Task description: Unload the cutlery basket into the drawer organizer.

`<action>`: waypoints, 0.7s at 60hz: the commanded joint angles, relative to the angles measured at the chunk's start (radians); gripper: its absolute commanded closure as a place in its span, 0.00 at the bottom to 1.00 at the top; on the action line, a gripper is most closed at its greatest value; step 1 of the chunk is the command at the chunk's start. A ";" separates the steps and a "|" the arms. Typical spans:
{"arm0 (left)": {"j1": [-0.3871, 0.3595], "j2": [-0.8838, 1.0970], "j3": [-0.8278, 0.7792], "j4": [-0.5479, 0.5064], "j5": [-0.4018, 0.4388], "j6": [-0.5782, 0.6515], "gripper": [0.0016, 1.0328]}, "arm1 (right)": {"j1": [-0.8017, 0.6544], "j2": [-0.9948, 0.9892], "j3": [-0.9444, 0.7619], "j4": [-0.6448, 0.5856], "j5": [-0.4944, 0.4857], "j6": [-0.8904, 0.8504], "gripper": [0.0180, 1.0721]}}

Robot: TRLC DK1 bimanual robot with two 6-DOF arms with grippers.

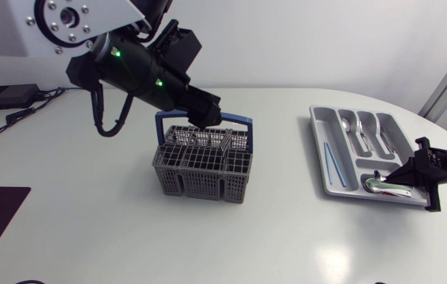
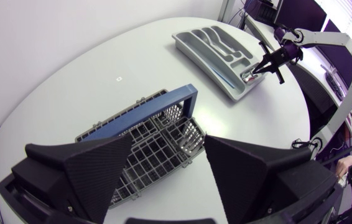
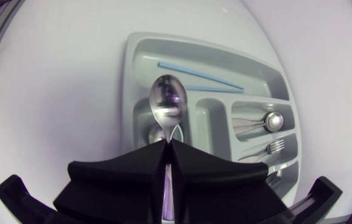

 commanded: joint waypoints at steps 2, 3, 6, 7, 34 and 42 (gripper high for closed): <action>0.024 -0.039 -0.038 -0.003 0.004 0.038 0.16 | -0.004 0.028 -0.031 0.059 0.030 -0.062 0.95; 0.026 -0.040 -0.041 -0.003 0.004 0.042 0.16 | -0.004 0.032 -0.031 0.063 0.036 -0.064 0.95; 0.029 -0.043 -0.046 -0.003 0.002 0.046 0.16 | -0.001 0.041 -0.033 0.079 0.046 -0.064 0.95; 0.029 -0.045 -0.049 -0.003 0.002 0.047 0.16 | 0.000 0.043 -0.036 0.089 0.050 -0.064 0.95; 0.001 -0.062 -0.075 -0.003 -0.076 0.076 0.16 | 0.034 0.023 -0.106 0.226 0.117 -0.056 0.48; -0.020 -0.063 -0.073 -0.003 -0.105 0.081 0.15 | 0.028 -0.032 -0.068 0.174 0.074 -0.012 0.32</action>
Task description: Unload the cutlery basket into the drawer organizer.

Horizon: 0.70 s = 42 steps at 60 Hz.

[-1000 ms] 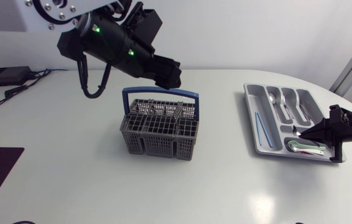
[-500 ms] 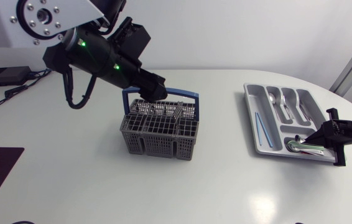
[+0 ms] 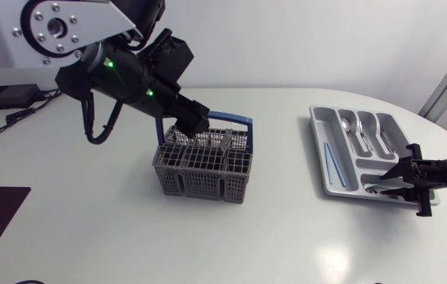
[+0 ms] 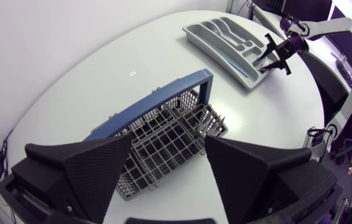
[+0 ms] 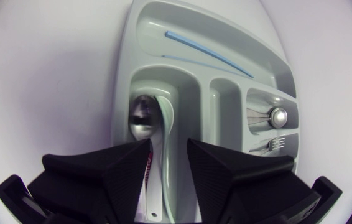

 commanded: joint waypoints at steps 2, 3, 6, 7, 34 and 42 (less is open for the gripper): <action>-0.024 -0.023 -0.020 -0.003 -0.022 0.019 0.15 | -0.004 -0.059 0.037 -0.057 -0.034 0.019 0.30; -0.029 -0.025 -0.020 -0.003 -0.027 0.019 0.15 | -0.005 -0.066 0.042 -0.069 -0.042 0.025 0.29; -0.041 -0.028 -0.022 -0.003 -0.041 0.018 0.15 | -0.008 -0.096 0.051 -0.092 -0.072 0.054 0.28; -0.045 -0.029 -0.023 -0.002 -0.049 0.018 0.15 | -0.008 -0.106 0.053 -0.100 -0.081 0.065 0.27; -0.118 -0.017 -0.006 -0.015 -0.087 0.067 0.15 | 0.018 -0.379 -0.128 -0.238 -0.259 0.284 0.21; -0.124 -0.022 -0.045 0.000 -0.088 0.067 0.15 | 0.082 -0.464 -0.148 -0.308 -0.312 0.433 0.21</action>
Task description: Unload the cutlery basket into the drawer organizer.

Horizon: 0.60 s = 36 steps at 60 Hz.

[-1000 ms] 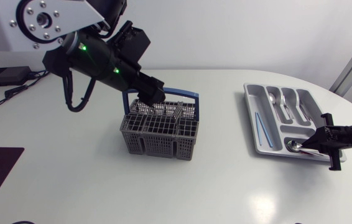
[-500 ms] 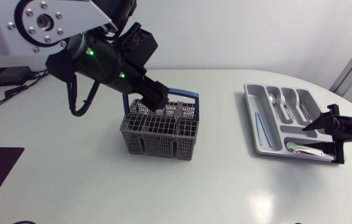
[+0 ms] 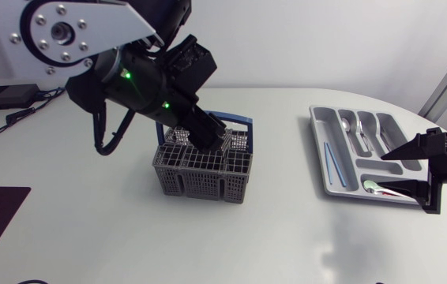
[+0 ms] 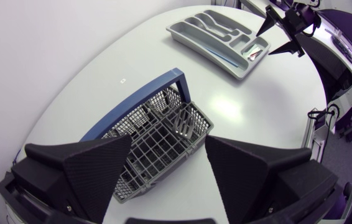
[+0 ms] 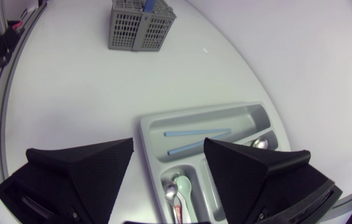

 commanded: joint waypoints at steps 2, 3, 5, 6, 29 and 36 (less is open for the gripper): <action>-0.005 -0.012 -0.047 0.011 -0.001 0.015 0.15 | 0.070 -0.085 -0.038 -0.033 -0.033 0.176 0.21; -0.005 -0.015 -0.053 0.013 -0.001 0.015 0.15 | 0.087 -0.095 -0.039 -0.033 -0.033 0.208 0.21; -0.003 -0.020 -0.064 0.017 -0.001 0.015 0.15 | 0.120 -0.121 -0.042 -0.031 -0.033 0.274 0.21; -0.003 -0.021 -0.069 0.020 -0.001 0.015 0.15 | 0.139 -0.138 -0.044 -0.031 -0.033 0.308 0.21; 0.047 -0.136 -0.215 0.089 -0.001 0.036 0.15 | 0.778 -0.253 -0.026 0.232 0.197 1.172 0.22; 0.055 -0.174 -0.267 0.131 0.004 0.055 0.15 | 0.915 -0.189 0.019 0.286 0.266 1.313 0.22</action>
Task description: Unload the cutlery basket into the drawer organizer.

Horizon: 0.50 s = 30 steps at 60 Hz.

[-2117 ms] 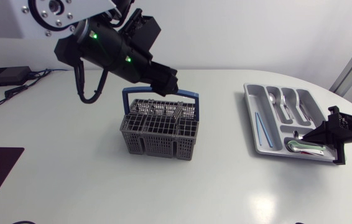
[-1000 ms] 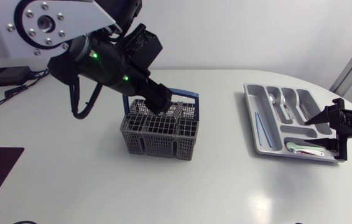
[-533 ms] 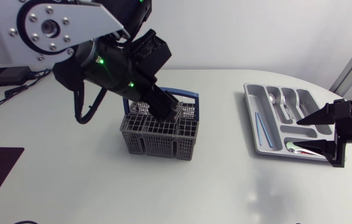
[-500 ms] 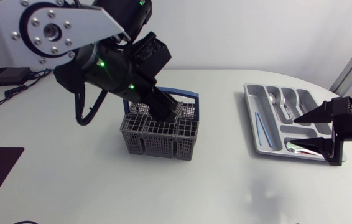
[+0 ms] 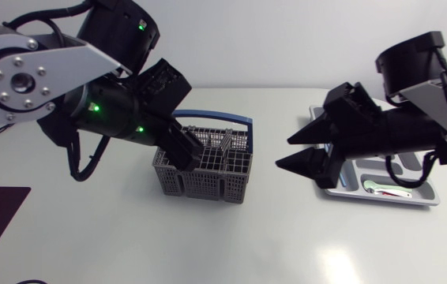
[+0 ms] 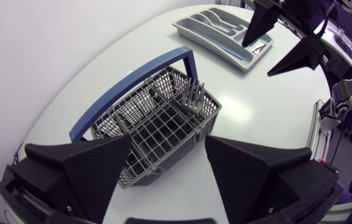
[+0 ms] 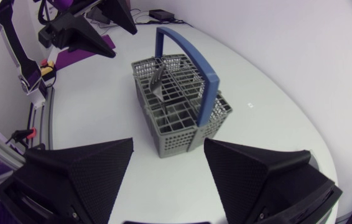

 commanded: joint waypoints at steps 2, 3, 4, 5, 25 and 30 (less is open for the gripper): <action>0.012 -0.043 -0.067 0.037 0.006 0.033 0.15 | 0.095 0.072 0.044 0.042 0.050 0.182 0.22; 0.014 -0.048 -0.075 0.041 0.006 0.039 0.15 | 0.107 0.083 0.048 0.052 0.059 0.196 0.22; 0.014 -0.051 -0.082 0.046 0.006 0.042 0.15 | 0.116 0.089 0.051 0.062 0.064 0.206 0.22; 0.014 -0.054 -0.088 0.050 0.008 0.047 0.15 | 0.129 0.101 0.057 0.071 0.068 0.223 0.22; 0.046 -0.089 -0.183 0.129 0.006 0.079 0.15 | 0.195 0.245 0.100 0.214 0.107 0.397 0.36; 0.050 -0.097 -0.200 0.144 0.006 0.079 0.15 | 0.224 0.258 0.115 0.230 0.128 0.423 0.40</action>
